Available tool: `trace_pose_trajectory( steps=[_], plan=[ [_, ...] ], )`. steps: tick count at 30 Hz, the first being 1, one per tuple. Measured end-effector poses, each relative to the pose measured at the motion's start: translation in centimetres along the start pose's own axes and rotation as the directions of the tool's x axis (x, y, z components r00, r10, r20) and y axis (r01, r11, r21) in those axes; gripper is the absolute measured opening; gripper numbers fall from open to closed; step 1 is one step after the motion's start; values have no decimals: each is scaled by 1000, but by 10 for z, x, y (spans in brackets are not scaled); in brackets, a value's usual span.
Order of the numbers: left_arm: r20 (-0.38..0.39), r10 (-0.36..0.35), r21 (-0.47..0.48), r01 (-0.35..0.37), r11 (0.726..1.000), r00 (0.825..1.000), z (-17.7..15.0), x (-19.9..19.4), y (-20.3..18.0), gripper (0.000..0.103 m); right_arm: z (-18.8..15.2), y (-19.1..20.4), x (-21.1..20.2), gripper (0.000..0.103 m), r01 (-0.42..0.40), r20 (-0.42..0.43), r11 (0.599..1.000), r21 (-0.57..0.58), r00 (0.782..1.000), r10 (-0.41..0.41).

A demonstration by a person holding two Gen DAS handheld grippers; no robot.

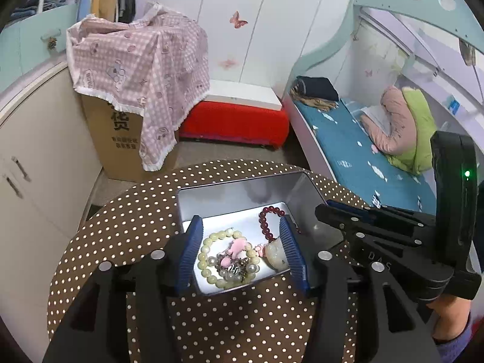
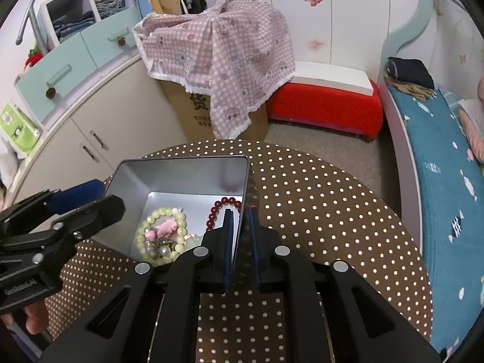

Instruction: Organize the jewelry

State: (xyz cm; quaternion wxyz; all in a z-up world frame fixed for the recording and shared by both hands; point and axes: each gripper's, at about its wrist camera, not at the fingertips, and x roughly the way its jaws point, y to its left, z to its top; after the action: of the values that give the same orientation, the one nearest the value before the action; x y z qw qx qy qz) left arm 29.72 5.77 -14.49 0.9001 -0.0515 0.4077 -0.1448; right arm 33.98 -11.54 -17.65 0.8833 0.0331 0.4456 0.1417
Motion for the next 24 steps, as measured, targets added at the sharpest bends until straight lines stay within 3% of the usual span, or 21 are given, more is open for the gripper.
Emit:
trace_pose_trajectory(
  steps=[1, 2, 4, 9, 14, 18, 24],
  plan=[
    [10, 5, -5, -5, 1000, 1000, -1, -5, 0, 61, 0, 1, -4, 22, 13, 5, 1000, -2, 1000, -13],
    [20, 8, -5, -8, 1000, 1000, -1, -9, 0, 62, 0, 2, -9, 39, 15, 14, 1000, -2, 1000, -15],
    [43, 36, 2, -36, 999, 998, -3, -21, -2, 66, -2, 8, -26, 51, 31, 57, 999, -10, 998, -31],
    [133, 111, 26, -116, 993, 985, -11, -67, -13, 81, -12, 20, -83, 54, -1, 163, 1000, -25, 987, 5],
    [221, 143, 36, -155, 987, 965, -21, -114, -24, 81, -34, 38, -148, 63, -4, 273, 999, -53, 962, 18],
    [291, 103, 44, -121, 992, 951, -34, -154, -37, 85, -53, 63, -195, 65, -13, 337, 996, -93, 941, 44],
    [366, 96, 40, -118, 992, 926, -54, -200, -50, 86, -71, 88, -245, 68, 38, 403, 991, -130, 915, 18]
  ],
)
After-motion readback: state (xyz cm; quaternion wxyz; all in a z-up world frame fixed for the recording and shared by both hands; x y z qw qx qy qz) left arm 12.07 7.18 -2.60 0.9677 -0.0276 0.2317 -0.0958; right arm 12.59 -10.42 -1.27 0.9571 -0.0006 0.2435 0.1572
